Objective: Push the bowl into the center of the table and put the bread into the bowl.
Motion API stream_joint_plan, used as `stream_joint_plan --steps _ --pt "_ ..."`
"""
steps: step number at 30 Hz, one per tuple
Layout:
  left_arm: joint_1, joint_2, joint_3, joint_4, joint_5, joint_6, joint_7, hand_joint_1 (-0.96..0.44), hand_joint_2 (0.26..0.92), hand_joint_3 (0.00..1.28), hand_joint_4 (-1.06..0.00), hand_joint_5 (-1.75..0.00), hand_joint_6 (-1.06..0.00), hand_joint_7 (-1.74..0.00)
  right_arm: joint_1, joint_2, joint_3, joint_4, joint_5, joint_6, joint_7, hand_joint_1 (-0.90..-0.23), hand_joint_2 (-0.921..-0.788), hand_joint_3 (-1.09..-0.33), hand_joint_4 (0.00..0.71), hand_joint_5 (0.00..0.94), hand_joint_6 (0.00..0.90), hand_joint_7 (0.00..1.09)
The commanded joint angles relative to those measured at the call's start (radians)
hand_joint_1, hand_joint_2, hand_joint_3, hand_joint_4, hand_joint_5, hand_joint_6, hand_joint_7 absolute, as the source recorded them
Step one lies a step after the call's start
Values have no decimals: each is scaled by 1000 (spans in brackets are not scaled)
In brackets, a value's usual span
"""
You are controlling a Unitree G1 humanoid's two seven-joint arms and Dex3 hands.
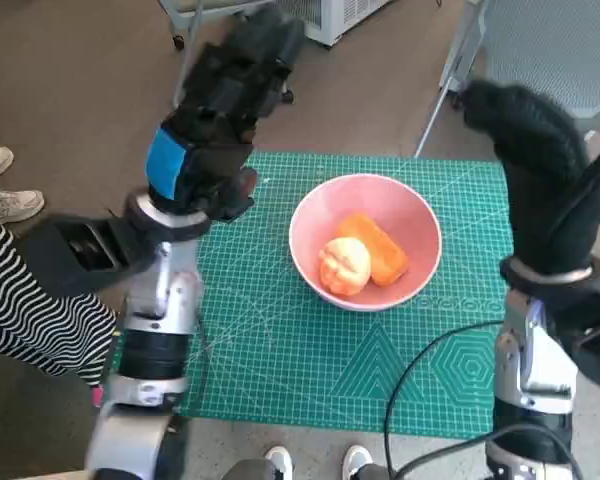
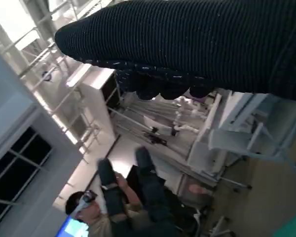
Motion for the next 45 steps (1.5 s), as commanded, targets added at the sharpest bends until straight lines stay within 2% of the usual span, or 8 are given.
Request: stream_joint_plan --steps 1,7,15,33,35,38,42,45 --pt "29 -33 21 24 15 -52 30 -767 921 474 -73 -17 1 -456 -6 -9 13 -13 -43 31 -24 -679 -921 -698 194 8 68 569" --pt "54 -45 19 24 25 -70 35 -746 921 448 -83 -18 1 -392 -5 -19 13 -19 -77 38 -36 -678 -921 -695 199 10 65 566" --pt "81 -43 -4 3 30 -61 17 -722 921 424 -76 -10 1 -360 5 -29 10 -40 -99 62 -53 -672 -921 -698 205 11 65 564" --pt "104 -32 -16 -68 21 30 17 -676 921 366 -43 -1 1 -324 18 -21 7 -79 -94 113 -79 -677 -921 -702 214 12 71 564" --pt "105 -31 -12 -75 23 38 26 -644 921 329 -46 -2 1 -339 19 -20 9 -79 -96 113 -82 -677 -921 -702 214 11 72 564" --pt "111 -34 -9 -85 48 29 55 -410 921 230 -88 -18 1 -433 24 -19 10 -81 -100 110 -87 -678 -921 -701 214 11 72 564" --pt "114 -43 -10 -79 101 -2 104 -182 921 211 -126 -32 1 -468 25 -18 11 -76 -102 105 -91 -678 -921 -701 214 10 72 564" --pt "117 -49 -11 -76 136 -18 141 -82 921 233 -150 -40 1 -473 24 -19 10 -71 -99 99 -89 -678 -921 -701 214 10 72 564"
